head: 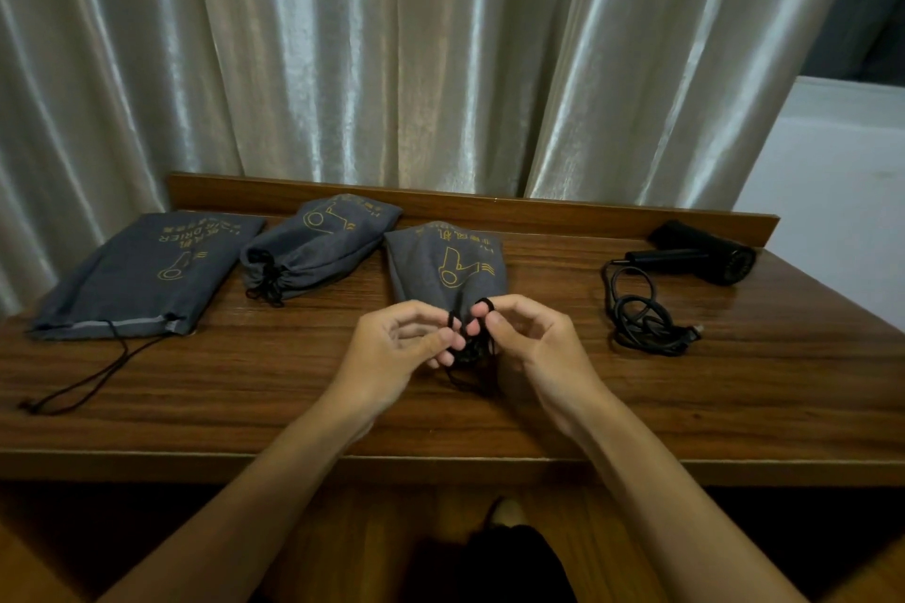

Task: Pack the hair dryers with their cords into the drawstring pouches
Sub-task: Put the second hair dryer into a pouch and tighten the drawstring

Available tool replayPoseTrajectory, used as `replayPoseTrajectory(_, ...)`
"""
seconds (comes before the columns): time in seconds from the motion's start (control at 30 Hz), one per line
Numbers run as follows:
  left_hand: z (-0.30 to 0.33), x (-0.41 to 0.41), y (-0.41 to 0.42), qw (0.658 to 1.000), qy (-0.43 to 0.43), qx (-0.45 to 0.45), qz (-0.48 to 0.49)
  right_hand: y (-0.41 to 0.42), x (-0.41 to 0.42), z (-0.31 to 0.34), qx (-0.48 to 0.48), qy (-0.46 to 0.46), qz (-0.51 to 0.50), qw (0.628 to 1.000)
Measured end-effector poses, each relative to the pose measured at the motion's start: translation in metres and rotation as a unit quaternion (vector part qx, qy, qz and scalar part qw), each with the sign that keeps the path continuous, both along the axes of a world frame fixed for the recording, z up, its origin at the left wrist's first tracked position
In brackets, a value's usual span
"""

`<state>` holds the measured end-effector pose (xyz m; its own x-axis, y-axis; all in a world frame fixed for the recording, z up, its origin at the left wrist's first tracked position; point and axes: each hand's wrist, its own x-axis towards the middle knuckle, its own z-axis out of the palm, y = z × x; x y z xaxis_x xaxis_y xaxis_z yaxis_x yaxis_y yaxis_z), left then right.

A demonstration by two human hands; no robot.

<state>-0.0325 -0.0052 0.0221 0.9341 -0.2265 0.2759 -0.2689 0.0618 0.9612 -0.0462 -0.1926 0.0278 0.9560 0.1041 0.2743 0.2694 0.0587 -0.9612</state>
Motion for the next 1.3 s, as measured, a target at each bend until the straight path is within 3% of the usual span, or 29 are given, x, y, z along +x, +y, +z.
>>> replayPoseTrajectory(0.13, -0.002, 0.001, -0.001, 0.999, -0.007, 0.018, 0.025, 0.004, 0.002, -0.002, -0.092, -0.061, -0.021, 0.994)
replayPoseTrajectory(0.4, 0.002, -0.006, -0.001, 0.996, -0.010, 0.047, 0.073, 0.006, 0.000, 0.000, -0.116, -0.038, -0.051, 0.991)
replayPoseTrajectory(0.53, 0.003, -0.011, -0.005, 0.996, -0.022, -0.007, 0.081, 0.011, -0.003, 0.000, -0.113, -0.057, -0.061, 0.990)
replayPoseTrajectory(0.7, 0.005, -0.019, -0.009, 0.991, -0.060, -0.043, 0.107, 0.023, -0.002, 0.000, -0.105, -0.058, -0.148, 0.982)
replayPoseTrajectory(0.93, 0.003, -0.019, -0.017, 0.965, -0.168, 0.061, 0.193, 0.029, 0.003, 0.007, -0.159, -0.018, -0.090, 0.983)
replayPoseTrajectory(1.13, 0.000, -0.018, -0.018, 0.880, -0.317, 0.226, 0.271, 0.024, -0.001, 0.016, -0.126, 0.023, -0.012, 0.992)
replayPoseTrajectory(1.3, -0.003, -0.018, -0.017, 0.880, -0.324, 0.249, 0.241, 0.024, 0.001, 0.012, -0.085, 0.030, -0.056, 0.994)
